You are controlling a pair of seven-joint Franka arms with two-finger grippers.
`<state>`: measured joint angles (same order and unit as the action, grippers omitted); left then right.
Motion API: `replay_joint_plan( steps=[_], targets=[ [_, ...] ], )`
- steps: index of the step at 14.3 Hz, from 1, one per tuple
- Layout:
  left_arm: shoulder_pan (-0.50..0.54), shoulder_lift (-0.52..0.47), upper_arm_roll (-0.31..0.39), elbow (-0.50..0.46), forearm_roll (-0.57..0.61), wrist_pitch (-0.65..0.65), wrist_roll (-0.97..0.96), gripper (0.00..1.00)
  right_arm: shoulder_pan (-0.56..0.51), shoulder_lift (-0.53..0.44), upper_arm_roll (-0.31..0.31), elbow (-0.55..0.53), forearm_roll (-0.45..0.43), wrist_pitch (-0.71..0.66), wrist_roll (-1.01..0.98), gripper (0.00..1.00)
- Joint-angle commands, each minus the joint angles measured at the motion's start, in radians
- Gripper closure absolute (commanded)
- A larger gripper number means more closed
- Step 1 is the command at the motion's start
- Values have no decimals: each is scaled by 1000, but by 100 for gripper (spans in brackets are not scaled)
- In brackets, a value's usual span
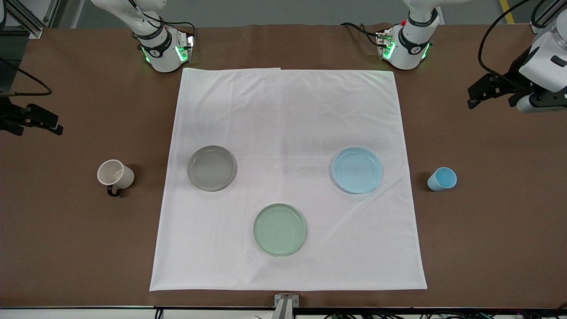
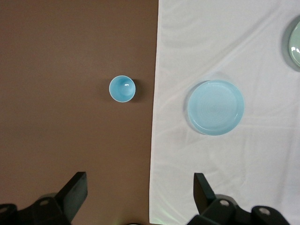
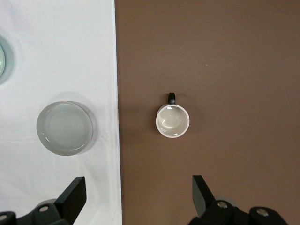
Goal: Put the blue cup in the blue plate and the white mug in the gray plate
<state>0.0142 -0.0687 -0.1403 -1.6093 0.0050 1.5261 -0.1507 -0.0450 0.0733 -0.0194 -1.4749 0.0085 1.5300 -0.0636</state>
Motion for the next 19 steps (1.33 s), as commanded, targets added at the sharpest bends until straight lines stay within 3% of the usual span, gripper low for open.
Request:
replay_joint_plan(
  steps=[1,6,8,12,15,19],
  targets=[
    [6,14,-1,25,-7,-20,16,0,4,-61,4,-27,-7,-31,10,0],
    [22,64,10,19,41,-18,23,0,7,-47,3,-45,-12,27,8,0],
    [68,95,10,-41,59,52,23,0,-15,63,0,-45,-19,111,5,0],
    [115,133,10,-285,135,382,23,0,-50,304,-1,-47,-18,298,-5,0],
    [157,226,8,-345,136,530,23,0,-61,452,-1,-48,-9,434,-76,0],
    [210,352,8,-379,138,673,23,3,-91,560,-1,-102,-5,632,-174,0]
  ],
)
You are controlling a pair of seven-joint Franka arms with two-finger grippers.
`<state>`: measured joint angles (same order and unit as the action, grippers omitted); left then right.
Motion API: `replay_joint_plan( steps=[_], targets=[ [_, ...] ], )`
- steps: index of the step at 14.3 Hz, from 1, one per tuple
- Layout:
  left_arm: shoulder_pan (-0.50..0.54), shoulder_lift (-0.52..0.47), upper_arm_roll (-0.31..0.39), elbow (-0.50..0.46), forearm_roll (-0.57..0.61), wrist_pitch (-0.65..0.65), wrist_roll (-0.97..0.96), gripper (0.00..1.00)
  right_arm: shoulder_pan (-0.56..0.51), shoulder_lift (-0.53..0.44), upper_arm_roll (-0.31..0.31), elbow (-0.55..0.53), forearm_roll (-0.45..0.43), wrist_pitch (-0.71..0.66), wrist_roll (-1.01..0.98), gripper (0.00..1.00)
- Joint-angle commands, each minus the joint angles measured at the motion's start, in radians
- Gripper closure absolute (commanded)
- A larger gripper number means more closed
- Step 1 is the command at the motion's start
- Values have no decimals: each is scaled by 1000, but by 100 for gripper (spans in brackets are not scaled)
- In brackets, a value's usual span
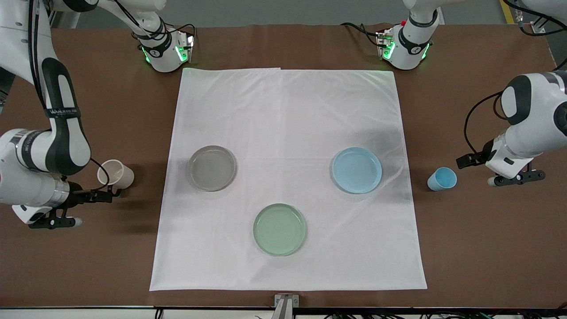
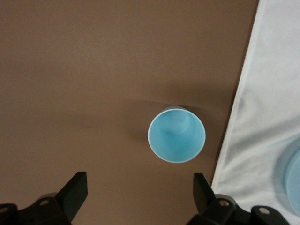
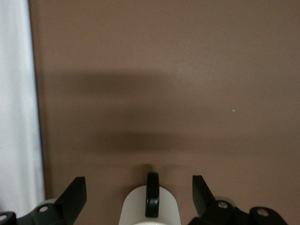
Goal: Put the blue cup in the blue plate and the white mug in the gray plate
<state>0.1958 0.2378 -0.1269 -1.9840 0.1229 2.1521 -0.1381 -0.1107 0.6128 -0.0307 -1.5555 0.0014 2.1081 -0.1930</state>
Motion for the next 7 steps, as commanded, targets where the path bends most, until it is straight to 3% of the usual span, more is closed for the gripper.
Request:
replay_joint_plan(
  steps=[1,7],
  targets=[
    [33,73,-5,-2,20,70,11,7,-33,21,11,-69,0,111,-46,0],
    [31,189,-7,2,18,158,-9,43,-43,-4,15,-192,2,150,-59,3]
  ],
)
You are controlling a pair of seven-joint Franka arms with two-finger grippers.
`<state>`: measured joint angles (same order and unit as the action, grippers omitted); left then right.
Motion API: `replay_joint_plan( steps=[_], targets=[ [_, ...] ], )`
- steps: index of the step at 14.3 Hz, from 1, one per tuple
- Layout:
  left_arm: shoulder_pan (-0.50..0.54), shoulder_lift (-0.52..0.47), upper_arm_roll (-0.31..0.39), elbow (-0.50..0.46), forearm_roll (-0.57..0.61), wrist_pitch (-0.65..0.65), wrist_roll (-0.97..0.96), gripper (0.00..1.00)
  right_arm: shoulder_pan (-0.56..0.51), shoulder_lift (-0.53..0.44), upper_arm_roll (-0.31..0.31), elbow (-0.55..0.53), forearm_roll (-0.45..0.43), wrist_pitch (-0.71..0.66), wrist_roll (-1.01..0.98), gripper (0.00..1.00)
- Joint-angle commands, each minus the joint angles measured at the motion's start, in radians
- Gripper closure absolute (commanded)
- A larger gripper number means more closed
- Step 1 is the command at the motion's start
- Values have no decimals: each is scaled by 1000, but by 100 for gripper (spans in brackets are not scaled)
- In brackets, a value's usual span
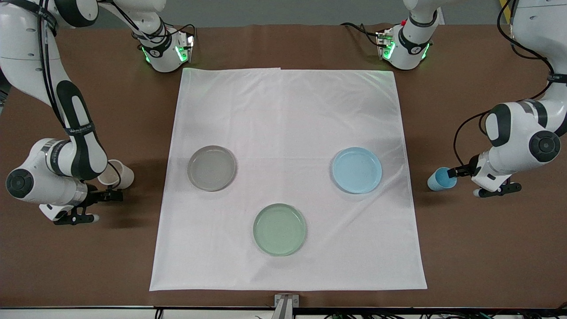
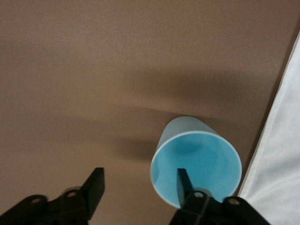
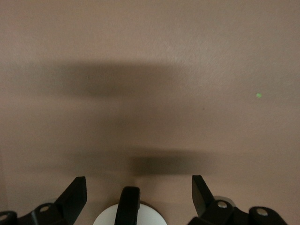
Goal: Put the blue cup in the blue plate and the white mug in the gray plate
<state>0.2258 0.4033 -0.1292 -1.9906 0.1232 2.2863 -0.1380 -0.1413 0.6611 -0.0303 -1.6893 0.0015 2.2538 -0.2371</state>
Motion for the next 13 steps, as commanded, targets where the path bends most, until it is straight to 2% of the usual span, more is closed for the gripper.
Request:
replay_joint_plan(
  steps=[1,3,5,8,10,13],
  targets=[
    [0,29,-4,10,13,27,-11,54,-12,-58,15,-76,3,4,-14,6],
    [-3,32,-9,12,13,27,-11,76,-12,-84,15,-96,2,3,-16,13],
    [-9,31,-12,12,12,27,-11,99,-14,-92,13,-98,2,-2,-51,26],
    [-13,8,-35,13,12,10,-12,100,-12,-92,13,-98,2,-2,-56,42],
    [-11,-21,-82,16,9,-36,-40,100,-12,-91,13,-99,3,-2,-56,49],
    [-11,-43,-197,30,9,-96,-194,100,-12,-90,13,-99,2,-3,-56,57]
  ],
)
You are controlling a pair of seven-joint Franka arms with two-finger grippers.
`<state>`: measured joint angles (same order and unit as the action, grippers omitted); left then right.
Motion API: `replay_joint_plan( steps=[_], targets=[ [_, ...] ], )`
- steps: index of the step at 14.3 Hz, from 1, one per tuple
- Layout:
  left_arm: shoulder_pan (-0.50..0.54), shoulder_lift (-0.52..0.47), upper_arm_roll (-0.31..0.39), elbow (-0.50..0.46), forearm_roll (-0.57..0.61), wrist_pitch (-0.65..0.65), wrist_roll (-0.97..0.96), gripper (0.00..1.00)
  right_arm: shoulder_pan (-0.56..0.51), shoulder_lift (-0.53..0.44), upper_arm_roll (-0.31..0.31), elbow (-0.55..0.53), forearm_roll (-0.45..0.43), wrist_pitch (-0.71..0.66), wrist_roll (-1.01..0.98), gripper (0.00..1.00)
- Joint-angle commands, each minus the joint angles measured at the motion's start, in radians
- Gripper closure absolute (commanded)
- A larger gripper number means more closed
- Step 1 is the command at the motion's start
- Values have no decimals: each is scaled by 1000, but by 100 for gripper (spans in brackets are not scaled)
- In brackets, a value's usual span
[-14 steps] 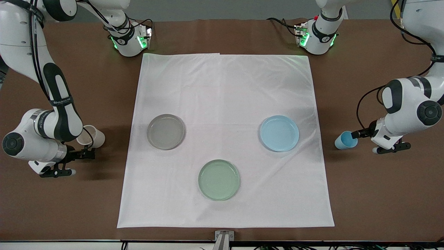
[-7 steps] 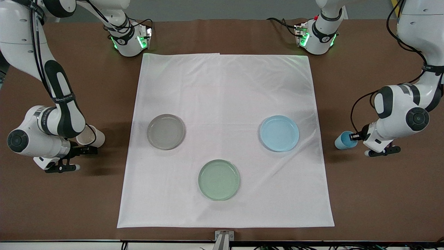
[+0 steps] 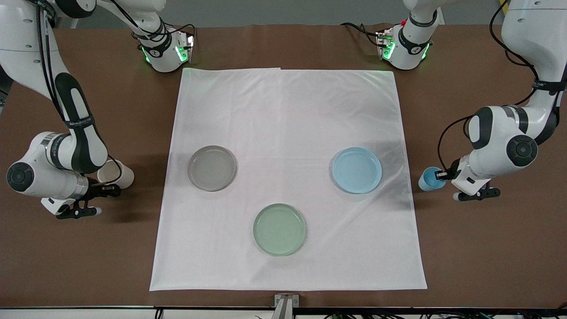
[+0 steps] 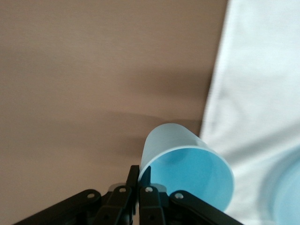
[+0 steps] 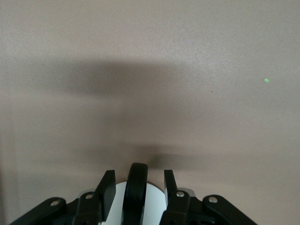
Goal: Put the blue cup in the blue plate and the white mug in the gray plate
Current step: 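Grasp the blue cup with the left gripper and carry it toward the blue plate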
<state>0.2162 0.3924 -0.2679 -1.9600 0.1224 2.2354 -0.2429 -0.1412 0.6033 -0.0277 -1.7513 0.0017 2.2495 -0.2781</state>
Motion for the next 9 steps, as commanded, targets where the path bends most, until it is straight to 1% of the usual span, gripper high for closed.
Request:
replay_joint_plan(
  steps=[1,3,4,5,7,8,9],
  targets=[
    [-3,-32,-95,1,10,-46,-142,100,-12,-33,11,-37,3,1,-15,61],
    [-9,-26,-164,6,14,-45,-249,100,-12,-33,11,-36,1,1,-15,71],
    [-26,-18,-181,13,14,-45,-295,100,-12,-34,11,-36,1,-1,-15,76],
    [-62,-9,-185,15,13,-45,-355,100,-11,-36,11,-34,1,-1,-15,81],
    [-103,22,-186,18,13,-28,-439,100,-9,-53,12,-27,1,-20,-16,91],
    [-129,37,-185,26,11,-23,-464,100,-3,-66,12,-14,1,-51,-15,94],
    [-156,57,-185,39,10,-22,-492,99,15,-97,14,-1,1,-101,-4,95]
  ],
)
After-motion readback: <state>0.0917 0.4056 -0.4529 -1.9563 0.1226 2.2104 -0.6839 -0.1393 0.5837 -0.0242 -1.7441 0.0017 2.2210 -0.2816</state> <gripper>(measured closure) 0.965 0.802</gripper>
